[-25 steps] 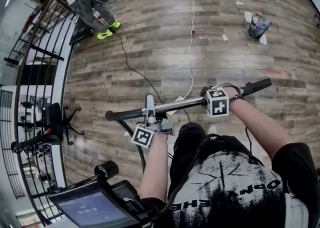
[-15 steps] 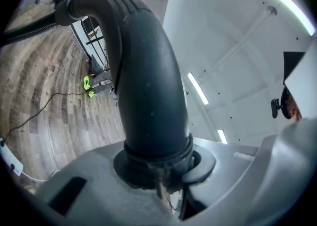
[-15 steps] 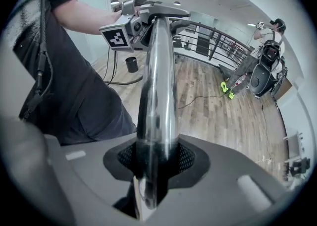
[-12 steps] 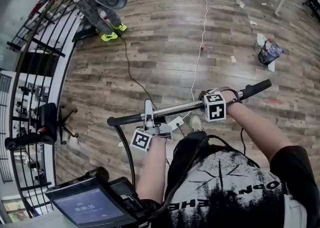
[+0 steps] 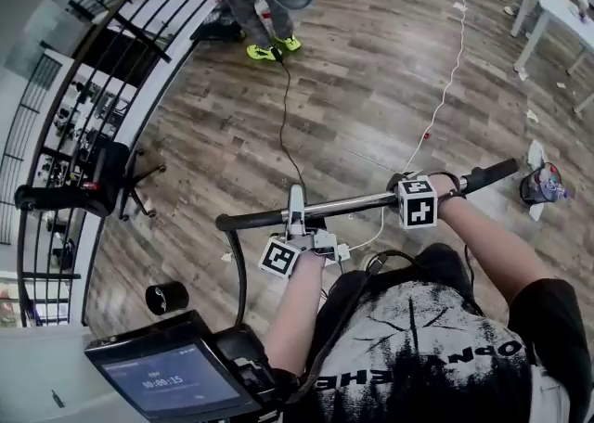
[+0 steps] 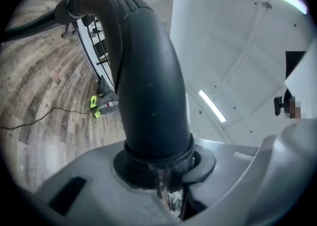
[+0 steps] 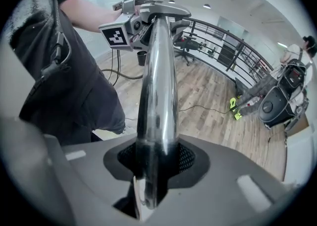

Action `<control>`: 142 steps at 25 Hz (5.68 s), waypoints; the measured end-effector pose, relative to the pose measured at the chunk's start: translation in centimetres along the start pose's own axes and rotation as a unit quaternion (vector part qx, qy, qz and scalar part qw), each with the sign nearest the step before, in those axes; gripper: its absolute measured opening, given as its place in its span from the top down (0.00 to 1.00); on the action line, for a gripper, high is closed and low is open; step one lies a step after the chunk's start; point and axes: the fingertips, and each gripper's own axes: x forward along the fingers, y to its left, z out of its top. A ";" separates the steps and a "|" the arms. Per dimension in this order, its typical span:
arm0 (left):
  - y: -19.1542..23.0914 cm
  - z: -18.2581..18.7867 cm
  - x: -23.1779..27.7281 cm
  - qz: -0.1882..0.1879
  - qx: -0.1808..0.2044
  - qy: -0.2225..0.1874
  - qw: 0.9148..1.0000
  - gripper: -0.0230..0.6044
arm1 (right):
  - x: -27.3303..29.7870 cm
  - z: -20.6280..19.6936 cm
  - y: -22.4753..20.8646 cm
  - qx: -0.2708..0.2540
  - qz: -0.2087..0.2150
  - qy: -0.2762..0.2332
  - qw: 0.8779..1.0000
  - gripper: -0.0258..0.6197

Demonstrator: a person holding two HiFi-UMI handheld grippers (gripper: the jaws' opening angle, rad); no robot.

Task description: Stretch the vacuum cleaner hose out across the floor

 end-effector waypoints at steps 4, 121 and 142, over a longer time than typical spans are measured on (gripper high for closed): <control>0.5 0.4 3.0 0.014 0.019 -0.062 0.998 0.84 | 0.5 -1.3 -5.4 -0.062 0.020 -0.010 0.998 0.77; 39.1 -21.7 24.7 0.159 0.057 -0.406 0.898 0.83 | 38.4 -26.4 -51.2 -0.298 0.366 -0.044 0.881 0.77; 44.1 -26.2 24.9 0.227 0.212 -0.401 0.862 0.85 | 60.7 -49.7 -64.9 -0.290 0.423 0.139 0.847 0.78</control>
